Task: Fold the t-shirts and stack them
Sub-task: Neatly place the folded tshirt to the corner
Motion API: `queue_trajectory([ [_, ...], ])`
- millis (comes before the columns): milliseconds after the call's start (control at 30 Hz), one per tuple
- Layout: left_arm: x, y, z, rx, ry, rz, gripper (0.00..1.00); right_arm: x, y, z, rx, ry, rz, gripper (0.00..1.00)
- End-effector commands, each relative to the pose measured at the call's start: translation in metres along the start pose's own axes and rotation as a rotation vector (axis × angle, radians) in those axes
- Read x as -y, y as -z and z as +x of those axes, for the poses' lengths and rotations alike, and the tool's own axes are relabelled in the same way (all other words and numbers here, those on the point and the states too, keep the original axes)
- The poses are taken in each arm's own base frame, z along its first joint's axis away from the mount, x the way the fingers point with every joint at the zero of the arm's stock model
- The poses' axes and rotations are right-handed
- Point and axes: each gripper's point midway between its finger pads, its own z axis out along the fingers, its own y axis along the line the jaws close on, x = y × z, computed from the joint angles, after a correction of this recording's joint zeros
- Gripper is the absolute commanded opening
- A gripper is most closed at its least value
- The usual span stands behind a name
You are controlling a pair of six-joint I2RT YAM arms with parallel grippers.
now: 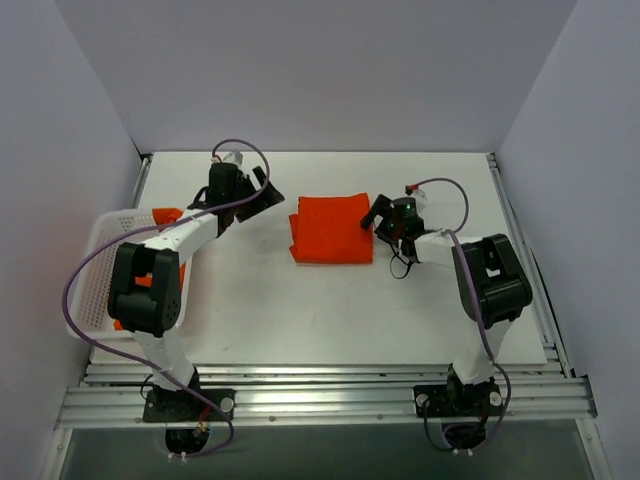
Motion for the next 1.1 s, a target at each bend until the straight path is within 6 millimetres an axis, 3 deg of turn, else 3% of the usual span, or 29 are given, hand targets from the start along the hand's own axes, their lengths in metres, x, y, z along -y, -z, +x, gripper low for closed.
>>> queue_trajectory([
  [0,0.031,0.015,-0.032,0.115,-0.023,0.106,0.91,-0.007,-0.013,0.027,-0.066,-0.019,-0.05,0.98],
  [200,0.029,0.015,-0.032,0.116,-0.028,0.1,0.91,-0.01,-0.026,0.045,-0.092,-0.011,-0.041,0.93],
  [333,0.027,0.015,-0.031,0.117,-0.031,0.099,0.91,-0.011,-0.036,0.057,-0.123,-0.032,-0.066,0.74],
  [433,0.023,0.013,-0.029,0.113,-0.032,0.09,0.9,-0.011,-0.045,0.068,-0.157,-0.034,-0.075,0.51],
  [467,0.023,0.013,-0.029,0.113,-0.034,0.09,0.9,-0.012,-0.048,0.068,-0.16,-0.029,-0.078,0.03],
  [567,0.021,0.014,-0.029,0.115,-0.035,0.088,0.9,-0.002,-0.05,0.065,-0.156,-0.015,-0.014,0.0],
  [700,0.018,0.014,-0.029,0.115,-0.031,0.087,0.9,-0.013,-0.055,0.007,-0.068,0.023,0.048,0.0],
  [800,0.017,0.014,-0.029,0.111,-0.032,0.09,0.9,-0.002,-0.055,-0.039,-0.015,0.024,0.118,0.0],
  [833,0.017,0.014,-0.029,0.11,-0.031,0.091,0.9,-0.005,-0.057,-0.075,0.048,0.027,0.13,0.0],
  [900,0.015,0.014,-0.028,0.108,-0.03,0.091,0.9,0.007,-0.055,-0.1,0.065,0.036,0.194,0.0],
  [933,0.014,0.014,-0.028,0.106,-0.029,0.091,0.9,0.003,-0.052,-0.131,0.123,0.034,0.202,0.0],
  [967,0.013,0.013,-0.027,0.104,-0.027,0.089,0.9,0.023,-0.051,-0.144,0.124,0.029,0.254,0.0],
  [1000,0.012,0.012,-0.026,0.102,-0.026,0.09,0.9,0.03,-0.05,-0.158,0.141,0.028,0.273,0.0],
  [1033,0.011,0.01,-0.026,0.102,-0.024,0.09,0.9,0.033,-0.047,-0.187,0.205,0.019,0.301,0.0],
  [1067,0.012,0.01,-0.025,0.096,-0.022,0.095,0.9,0.059,-0.04,-0.199,0.2,0.017,0.374,0.0],
])
